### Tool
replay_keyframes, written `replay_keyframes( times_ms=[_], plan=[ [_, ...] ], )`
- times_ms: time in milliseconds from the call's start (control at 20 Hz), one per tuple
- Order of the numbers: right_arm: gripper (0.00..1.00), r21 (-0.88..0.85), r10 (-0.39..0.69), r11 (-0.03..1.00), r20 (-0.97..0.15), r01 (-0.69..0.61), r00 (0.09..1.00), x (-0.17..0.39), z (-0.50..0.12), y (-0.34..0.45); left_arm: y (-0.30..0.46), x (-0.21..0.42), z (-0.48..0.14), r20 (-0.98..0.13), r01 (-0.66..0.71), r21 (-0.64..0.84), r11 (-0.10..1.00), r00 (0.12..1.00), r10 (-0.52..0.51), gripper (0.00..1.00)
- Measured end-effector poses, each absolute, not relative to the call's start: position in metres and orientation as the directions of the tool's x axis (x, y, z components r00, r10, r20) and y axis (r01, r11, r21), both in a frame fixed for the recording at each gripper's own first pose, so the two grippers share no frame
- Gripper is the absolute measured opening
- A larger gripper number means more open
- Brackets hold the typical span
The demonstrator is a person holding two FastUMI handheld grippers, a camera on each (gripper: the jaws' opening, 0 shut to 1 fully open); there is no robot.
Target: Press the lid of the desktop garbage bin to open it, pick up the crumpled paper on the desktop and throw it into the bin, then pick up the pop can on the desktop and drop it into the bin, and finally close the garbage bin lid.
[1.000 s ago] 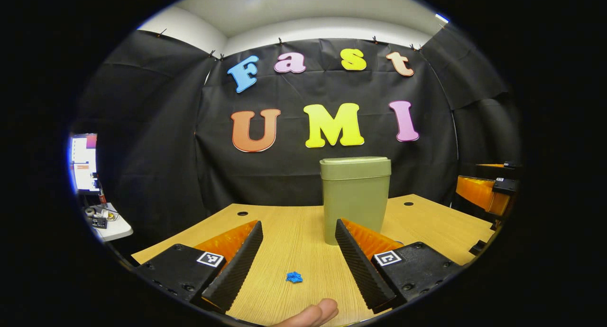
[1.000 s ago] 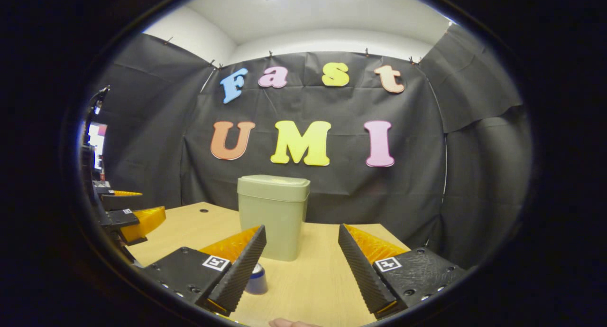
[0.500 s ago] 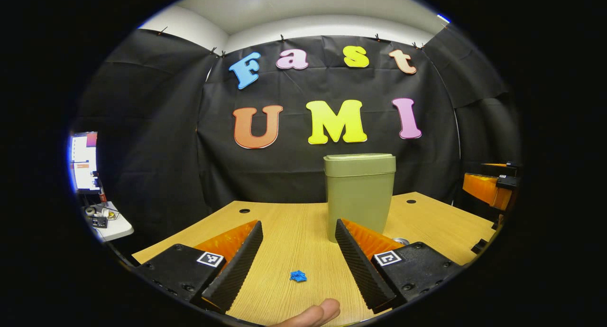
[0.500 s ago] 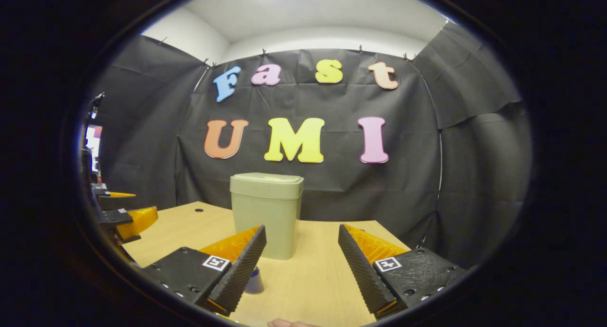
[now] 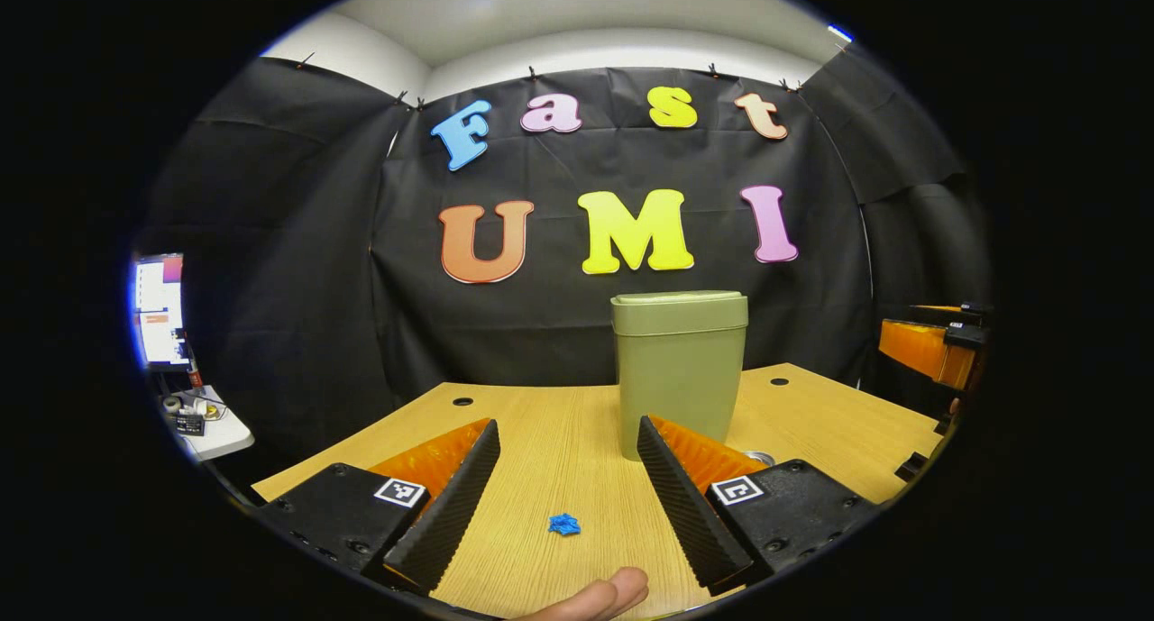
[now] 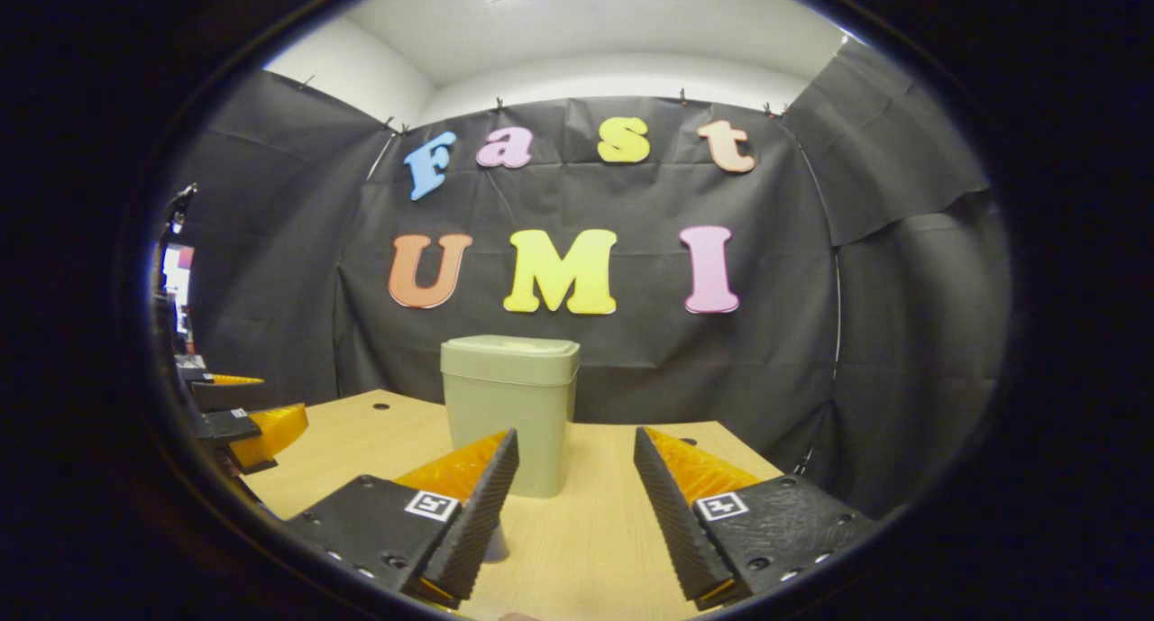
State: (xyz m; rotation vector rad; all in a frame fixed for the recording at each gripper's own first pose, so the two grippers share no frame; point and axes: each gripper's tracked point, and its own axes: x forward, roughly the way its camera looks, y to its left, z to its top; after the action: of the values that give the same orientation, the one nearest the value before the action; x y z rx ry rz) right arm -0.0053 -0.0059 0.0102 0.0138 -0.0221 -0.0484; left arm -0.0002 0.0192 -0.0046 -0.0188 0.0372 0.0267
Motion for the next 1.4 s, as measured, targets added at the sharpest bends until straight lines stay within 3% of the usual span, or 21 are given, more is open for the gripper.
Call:
replay_keyframes(
  times_ms=[150,200,300,400,450,500,550,600,650,750,900,1400],
  plan=[
    [0.71,0.019,-0.014,1.000,-0.003,0.014,1.000,0.000,0.010,0.005,0.017,0.000,-0.005,-0.039,-0.017,-0.016,1.000,0.999,0.016,0.99],
    [0.60,0.017,-0.010,1.000,-0.008,0.011,1.000,0.004,0.010,0.006,0.016,0.000,-0.005,-0.036,-0.012,-0.011,1.000,0.999,0.012,0.99],
    [0.48,0.018,0.006,1.000,-0.010,-0.006,1.000,0.010,0.014,0.014,0.020,0.000,-0.005,-0.037,-0.015,-0.002,1.000,0.999,0.015,0.99],
    [0.48,0.027,0.020,0.999,-0.009,-0.020,1.000,0.016,0.019,0.023,0.024,0.000,-0.006,-0.041,-0.021,-0.005,1.000,0.999,0.021,0.99],
    [0.42,0.035,0.029,0.999,-0.015,-0.029,0.999,0.020,0.021,0.027,0.027,0.002,-0.006,-0.045,-0.024,-0.012,1.000,0.999,0.023,0.99],
    [0.17,0.039,0.037,0.999,-0.023,-0.036,0.999,0.024,0.021,0.032,0.029,0.002,-0.007,-0.048,-0.024,-0.021,0.999,0.999,0.023,0.99],
    [0.18,0.033,0.049,0.998,-0.034,-0.048,0.998,0.029,0.022,0.038,0.029,0.004,-0.007,-0.053,-0.020,-0.028,0.999,0.998,0.019,0.99],
    [0.10,0.020,0.060,0.998,-0.037,-0.059,0.998,0.032,0.025,0.044,0.028,0.003,-0.008,-0.056,-0.011,-0.030,0.999,0.998,0.010,0.99],
    [0.16,0.010,0.038,0.999,-0.041,-0.038,0.998,0.040,0.029,0.044,0.027,0.003,-0.009,-0.057,-0.006,-0.026,1.000,0.998,0.005,0.99],
    [0.02,0.006,0.059,0.998,-0.045,-0.059,0.997,0.044,0.031,0.051,0.033,0.003,-0.008,-0.054,-0.014,-0.015,1.000,0.998,0.014,0.99],
    [0.00,0.001,0.063,0.998,-0.057,-0.063,0.996,0.061,0.033,0.059,0.039,0.005,-0.010,-0.056,-0.024,-0.026,0.999,0.998,0.022,0.99],
    [0.00,0.016,0.067,0.998,-0.082,-0.065,0.994,0.121,0.081,0.069,0.063,0.011,-0.015,-0.081,-0.059,-0.062,0.996,0.995,0.054,0.99]
  ],
)
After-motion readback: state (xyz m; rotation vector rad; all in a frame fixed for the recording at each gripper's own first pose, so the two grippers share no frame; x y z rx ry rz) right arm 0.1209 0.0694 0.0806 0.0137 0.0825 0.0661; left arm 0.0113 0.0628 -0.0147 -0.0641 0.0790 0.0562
